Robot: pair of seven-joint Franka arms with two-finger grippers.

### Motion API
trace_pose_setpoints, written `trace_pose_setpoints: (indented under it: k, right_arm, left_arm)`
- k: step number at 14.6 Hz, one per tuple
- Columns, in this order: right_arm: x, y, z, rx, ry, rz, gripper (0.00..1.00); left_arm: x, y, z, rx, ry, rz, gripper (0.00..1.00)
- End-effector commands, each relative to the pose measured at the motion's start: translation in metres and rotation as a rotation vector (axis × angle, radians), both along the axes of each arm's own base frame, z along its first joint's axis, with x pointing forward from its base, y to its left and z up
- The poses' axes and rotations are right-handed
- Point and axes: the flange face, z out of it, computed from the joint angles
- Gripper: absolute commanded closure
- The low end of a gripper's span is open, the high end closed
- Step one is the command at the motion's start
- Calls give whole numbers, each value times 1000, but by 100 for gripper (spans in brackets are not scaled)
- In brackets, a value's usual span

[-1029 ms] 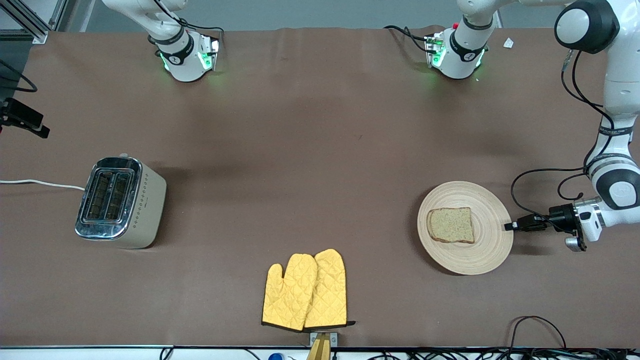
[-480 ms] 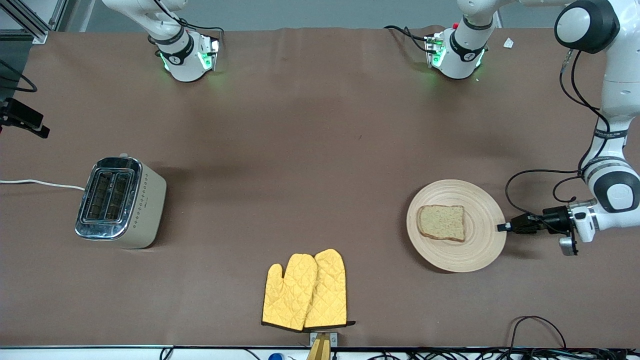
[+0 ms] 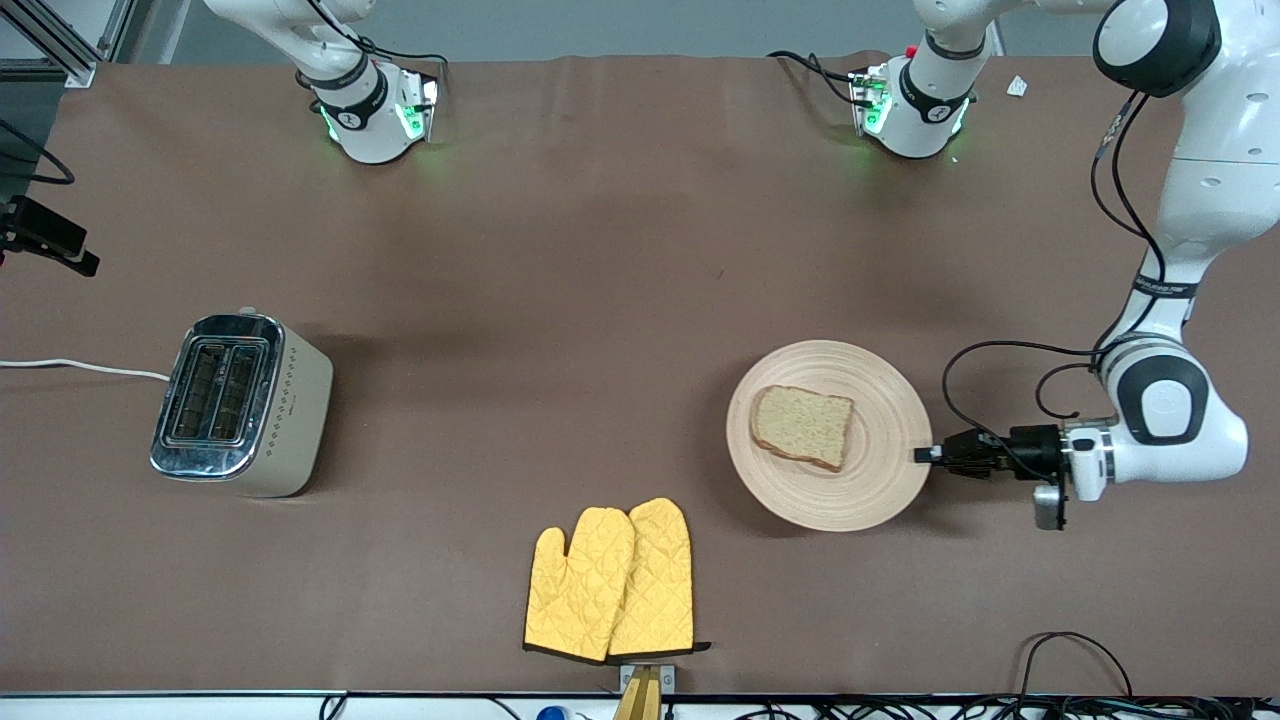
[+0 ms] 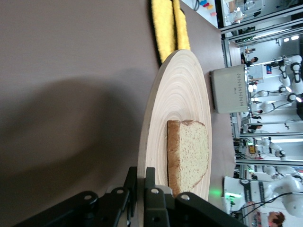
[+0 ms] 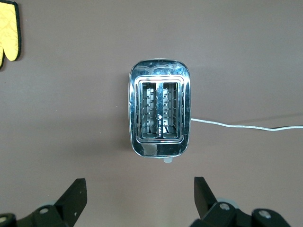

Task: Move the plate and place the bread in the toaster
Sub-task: 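Slide the plate with the left gripper toward the table's middle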

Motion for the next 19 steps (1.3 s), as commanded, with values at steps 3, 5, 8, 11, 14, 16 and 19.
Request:
trace_pose_setpoints:
  k: [3,5,8,11,14,16,19]
  right_arm:
    - [-5,-1,2,15,-2,-15,0]
    - [-5,-1,2,15,-3,-15,0]
    - [-5,-6,3,23,-7,-19,0]
    - [-6,-10,6,24,-14,-22,0]
    - [-5,-10,6,25,-17,-25,0]
    - [-5,-10,6,25,-17,-23,0]
    - [-3,-7,6,64,-25,-21,0]
  left_arm:
    - [-27,-101,11,1,44,99,100]
    - [-37,-140,14,13,86,173,100]
    - [-48,-184,21,27,124,199,100]
    - [-61,-226,18,29,127,155,100]
    - [-80,-274,10,50,131,206,100]
    - [-98,-304,4,72,135,250,100]
    - [-119,-330,-3,94,141,273,100]
